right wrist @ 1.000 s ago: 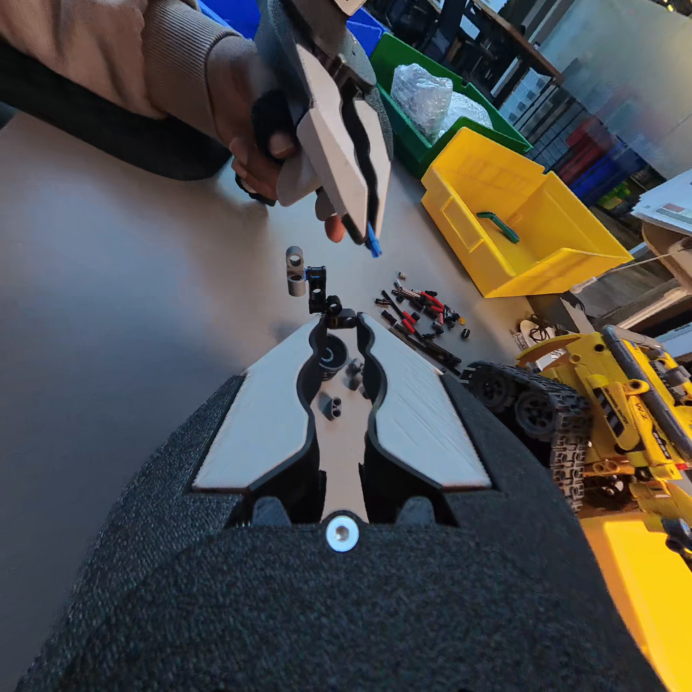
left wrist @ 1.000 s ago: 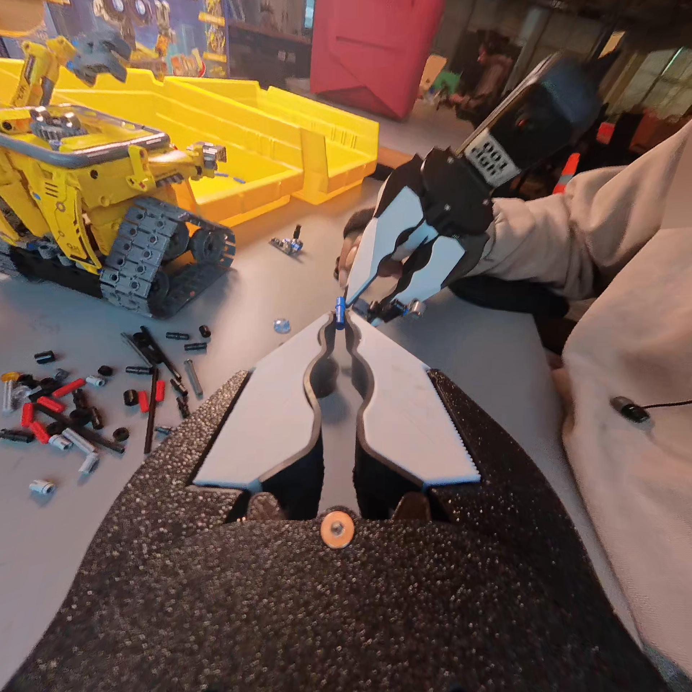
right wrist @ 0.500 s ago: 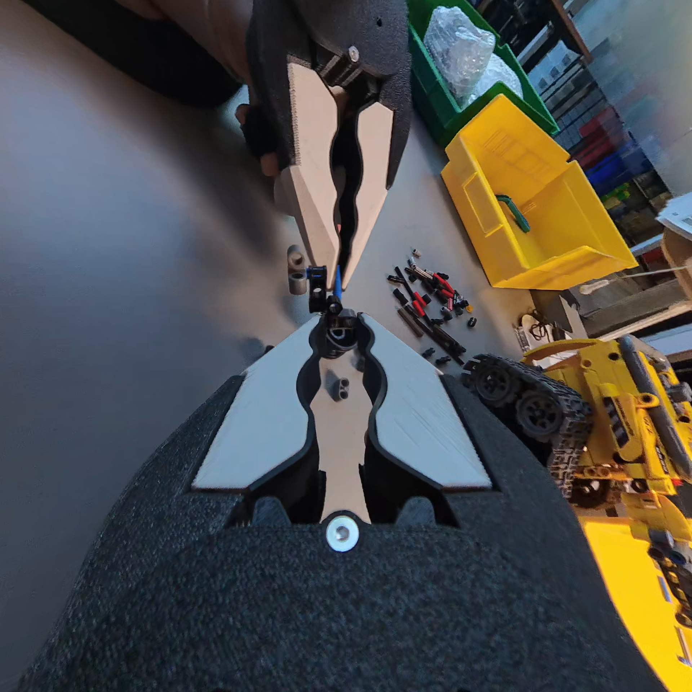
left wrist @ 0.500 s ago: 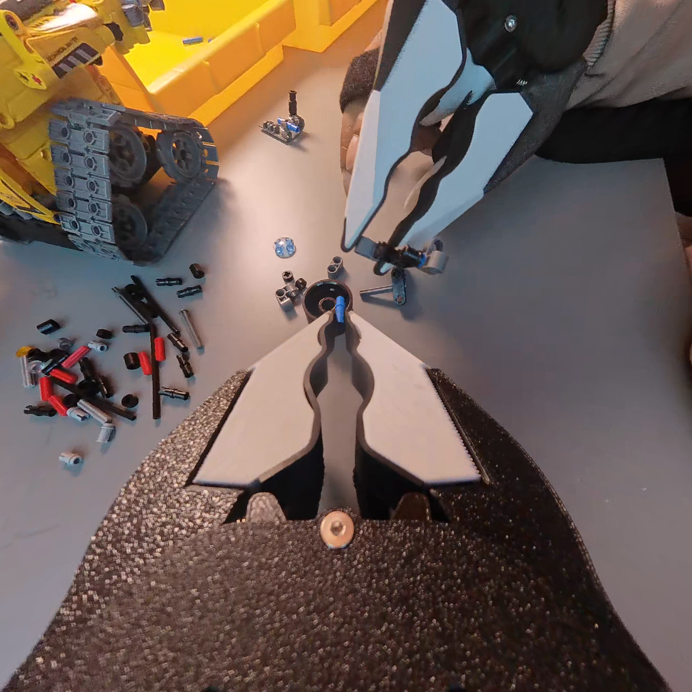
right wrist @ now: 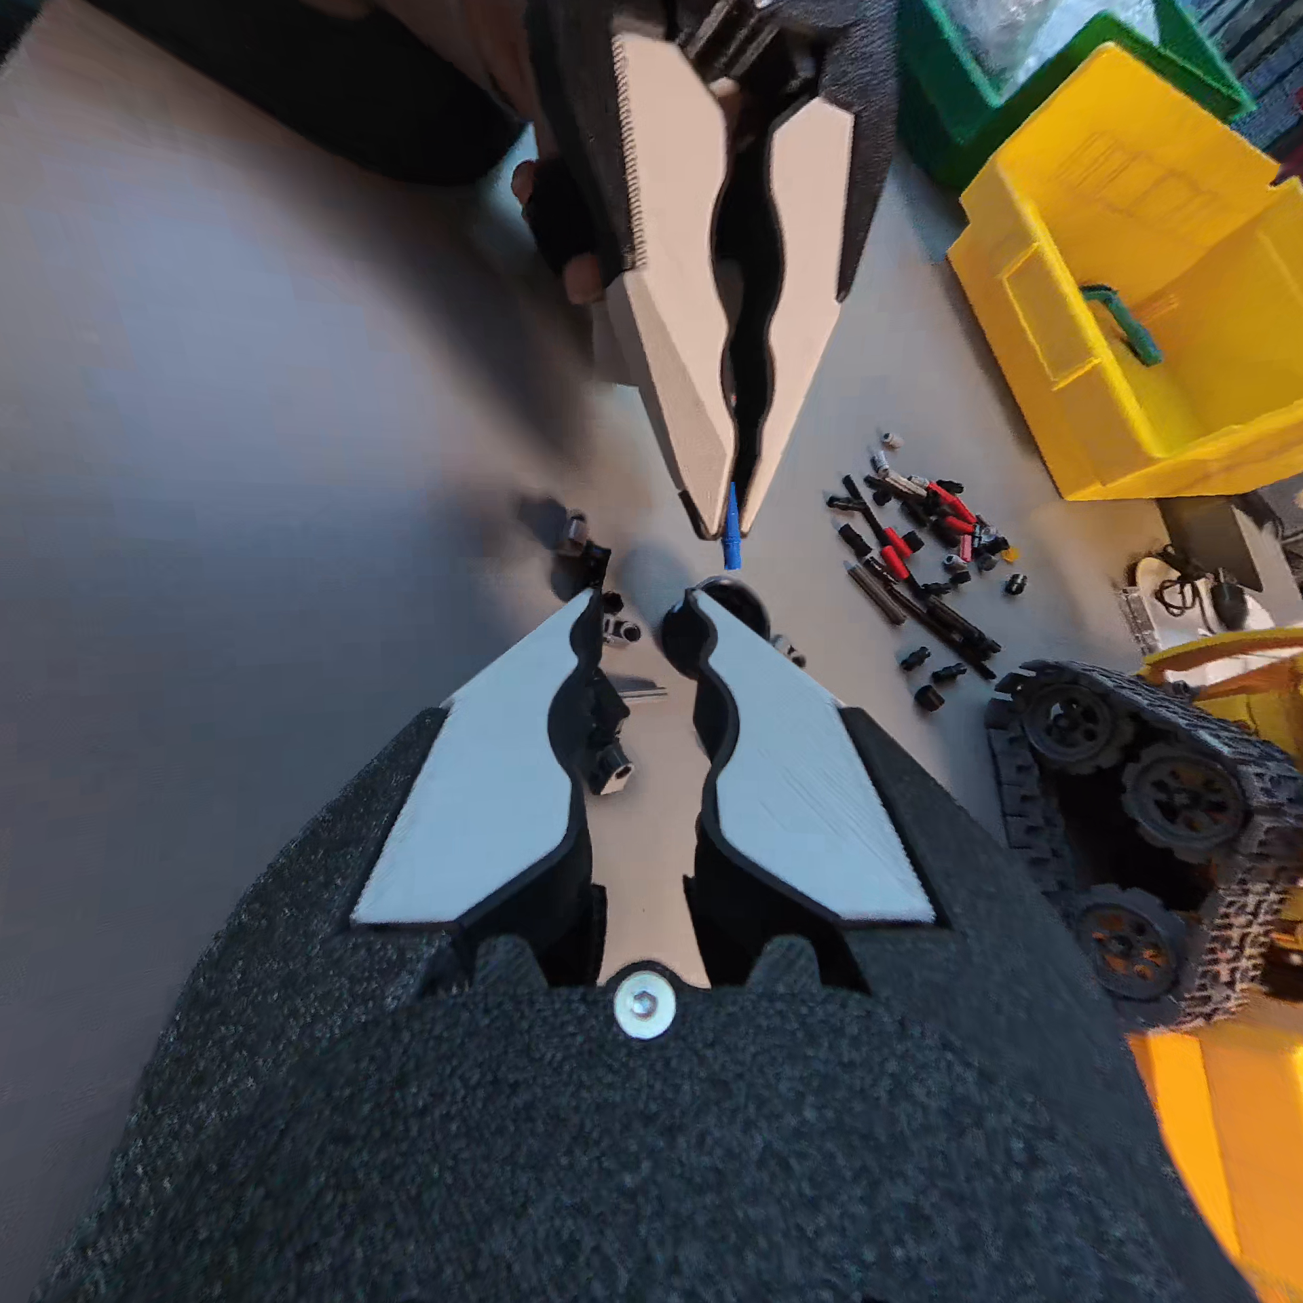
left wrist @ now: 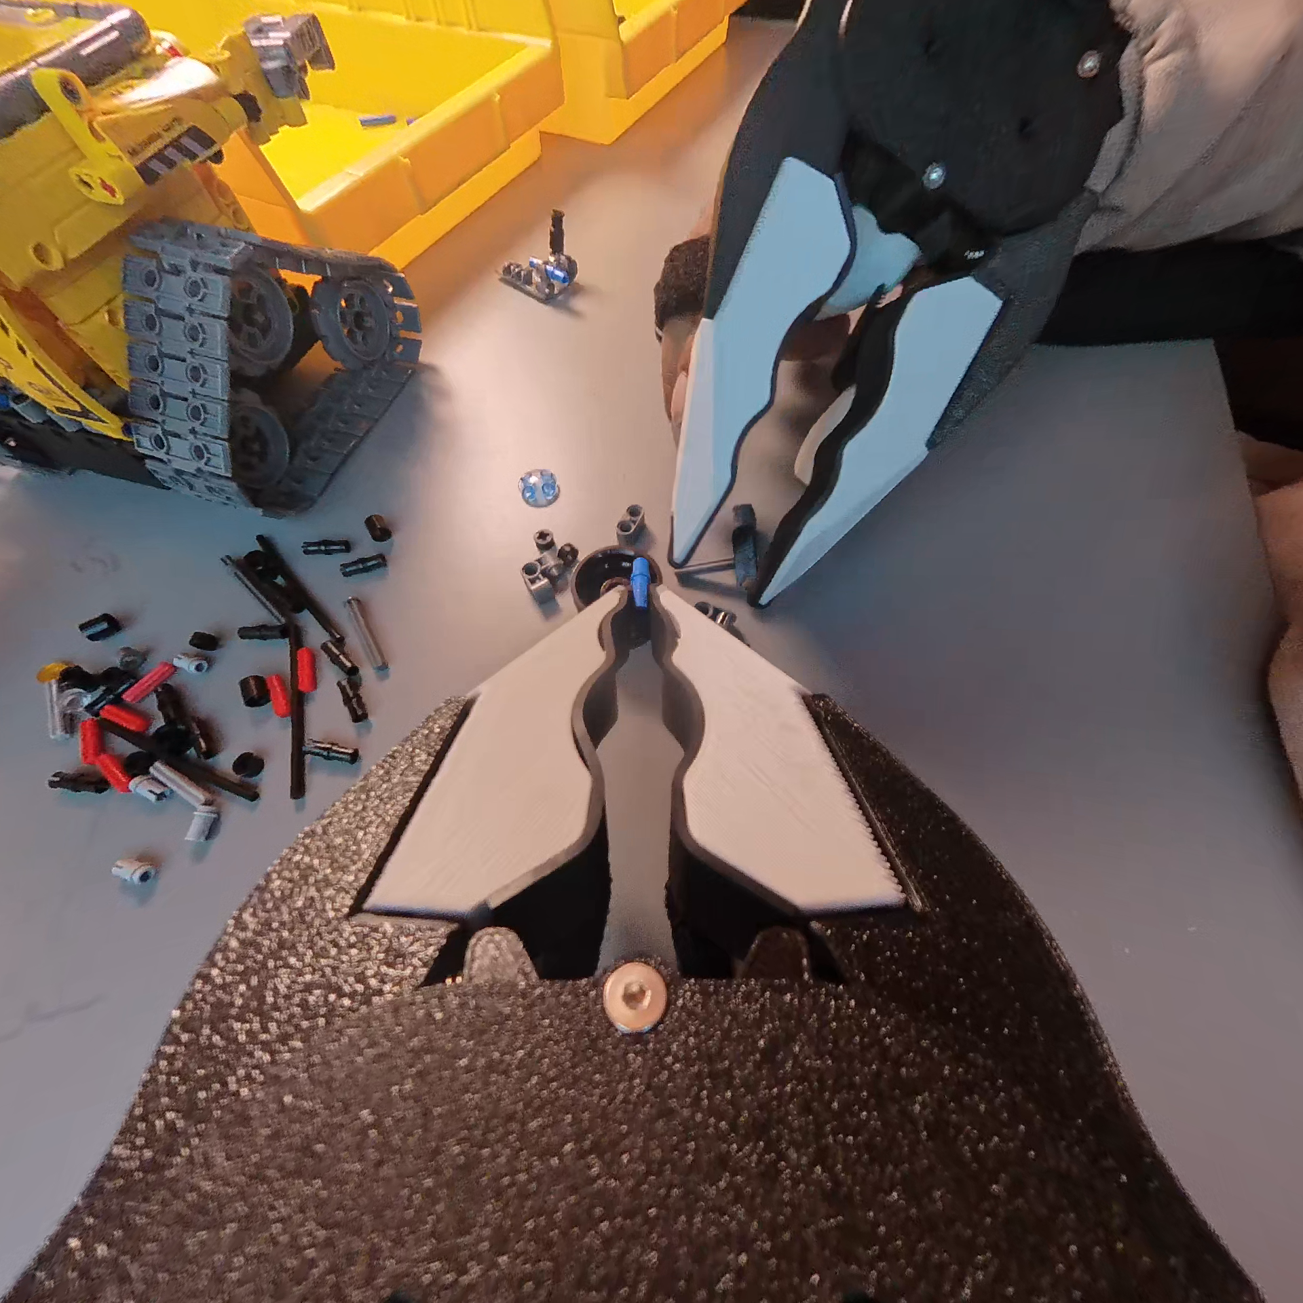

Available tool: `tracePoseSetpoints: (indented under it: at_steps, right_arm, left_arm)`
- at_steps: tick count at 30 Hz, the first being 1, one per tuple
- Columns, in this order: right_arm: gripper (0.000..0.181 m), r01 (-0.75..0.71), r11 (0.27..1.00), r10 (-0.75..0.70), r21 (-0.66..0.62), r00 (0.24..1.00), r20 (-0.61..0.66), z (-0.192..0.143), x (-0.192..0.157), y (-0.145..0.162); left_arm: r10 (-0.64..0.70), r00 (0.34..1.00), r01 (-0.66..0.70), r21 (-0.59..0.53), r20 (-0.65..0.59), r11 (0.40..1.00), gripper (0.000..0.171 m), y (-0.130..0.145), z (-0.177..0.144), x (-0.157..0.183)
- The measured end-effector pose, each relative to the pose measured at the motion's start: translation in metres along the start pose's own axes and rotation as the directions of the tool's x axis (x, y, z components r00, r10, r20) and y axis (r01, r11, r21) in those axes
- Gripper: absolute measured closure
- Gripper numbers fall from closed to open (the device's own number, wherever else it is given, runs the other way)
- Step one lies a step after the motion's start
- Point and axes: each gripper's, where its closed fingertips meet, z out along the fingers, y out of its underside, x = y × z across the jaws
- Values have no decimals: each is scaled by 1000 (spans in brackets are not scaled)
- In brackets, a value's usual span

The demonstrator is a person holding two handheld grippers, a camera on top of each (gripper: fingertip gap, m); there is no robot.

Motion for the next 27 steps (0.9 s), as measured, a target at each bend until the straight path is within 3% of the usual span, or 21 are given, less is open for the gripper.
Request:
tracePoseSetpoints:
  at_steps: [3,7,10,14,16,18,21,23,27]
  right_arm:
    - [158,-53,994,59,92,996,-62,-11,18,-12]
    - [163,-10,982,26,190,996,-83,-19,18,-31]
    - [177,43,977,-22,210,995,-102,-21,15,-37]
    - [179,48,972,-24,228,994,-105,-26,18,-41]
    - [179,33,968,10,249,986,-168,-37,35,-42]
    - [179,0,951,116,308,927,-357,-68,83,-42]
    - [179,-42,952,253,302,661,-706,-140,178,-6]
    - [179,-180,971,230,158,516,-825,-171,226,47]
    - [178,-491,870,215,-42,455,-864,-180,258,148]
  left_arm:
    - [-36,997,41,78,-65,996,167,-14,-6,8]
    - [-38,989,59,141,-142,988,168,-25,-12,20]
    - [-31,985,57,155,-171,986,168,-28,-12,26]
    - [-55,983,88,186,-176,979,167,-34,-15,24]
    - [-42,994,60,183,-102,981,159,-32,-17,13]
    - [-34,996,46,149,-78,988,145,-26,-17,10]
    - [9,996,-8,6,-84,1000,129,-4,-9,15]
    - [15,989,-27,-81,-148,996,122,11,-6,26]
    - [21,988,-44,-147,-153,988,126,24,-5,28]
